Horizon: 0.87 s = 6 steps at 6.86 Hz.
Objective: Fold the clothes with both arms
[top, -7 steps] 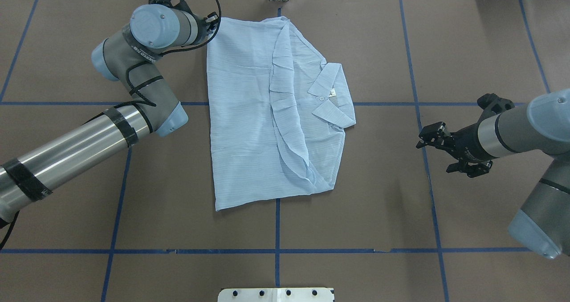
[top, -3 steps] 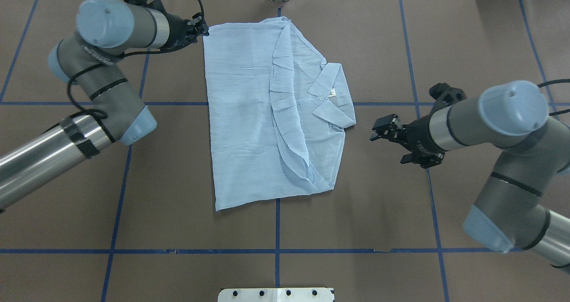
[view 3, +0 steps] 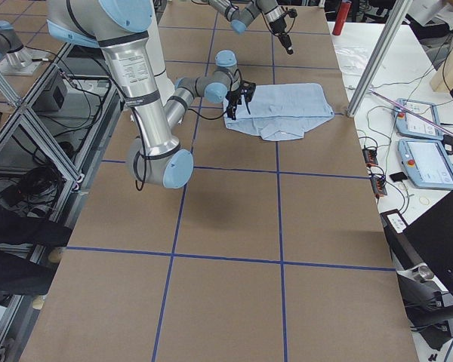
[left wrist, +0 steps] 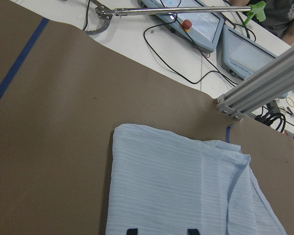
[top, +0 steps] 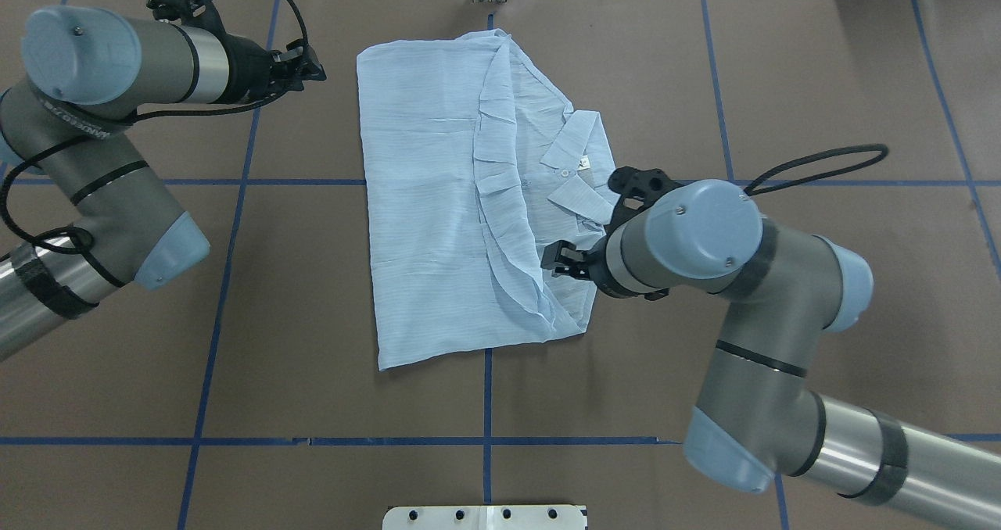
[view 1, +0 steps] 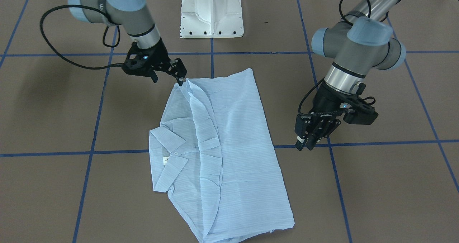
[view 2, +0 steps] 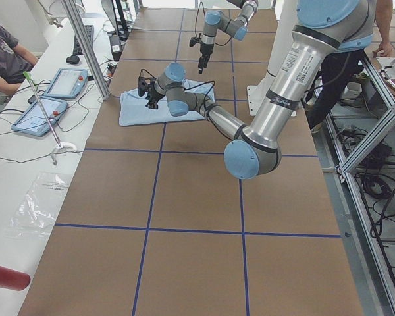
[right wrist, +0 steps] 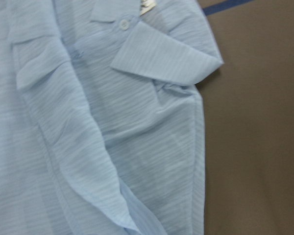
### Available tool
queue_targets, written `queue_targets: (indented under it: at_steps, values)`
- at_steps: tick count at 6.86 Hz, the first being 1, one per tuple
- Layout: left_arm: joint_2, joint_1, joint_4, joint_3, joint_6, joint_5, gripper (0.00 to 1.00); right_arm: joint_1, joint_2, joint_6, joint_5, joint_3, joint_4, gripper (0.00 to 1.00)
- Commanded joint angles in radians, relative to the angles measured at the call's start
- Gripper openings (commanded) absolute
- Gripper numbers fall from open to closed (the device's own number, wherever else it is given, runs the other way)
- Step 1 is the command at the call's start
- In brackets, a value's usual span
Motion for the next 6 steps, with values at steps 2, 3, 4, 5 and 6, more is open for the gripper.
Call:
queue_targets:
  at_steps: [2, 3, 4, 5, 6]
  values:
    - [0.110, -0.006, 0.016, -0.090, 0.060, -0.003, 0.44, -0.051, 0.159, -0.449, -0.095, -0.165, -0.036, 1.00]
    - [0.112, -0.005, 0.016, -0.090, 0.057, -0.001, 0.44, -0.051, 0.211, -0.551, -0.097, -0.234, -0.036, 1.00]
    - [0.112, -0.005, 0.014, -0.091, 0.054, -0.001, 0.44, -0.051, 0.228, -0.613, -0.098, -0.268, -0.036, 1.00]
    - [0.112, -0.005, 0.016, -0.091, 0.050, -0.001, 0.45, -0.051, 0.228, -0.659, -0.115, -0.277, -0.037, 1.00]
    - [0.112, -0.003, 0.016, -0.091, 0.047, -0.001, 0.45, -0.051, 0.231, -0.667, -0.123, -0.298, -0.036, 1.00]
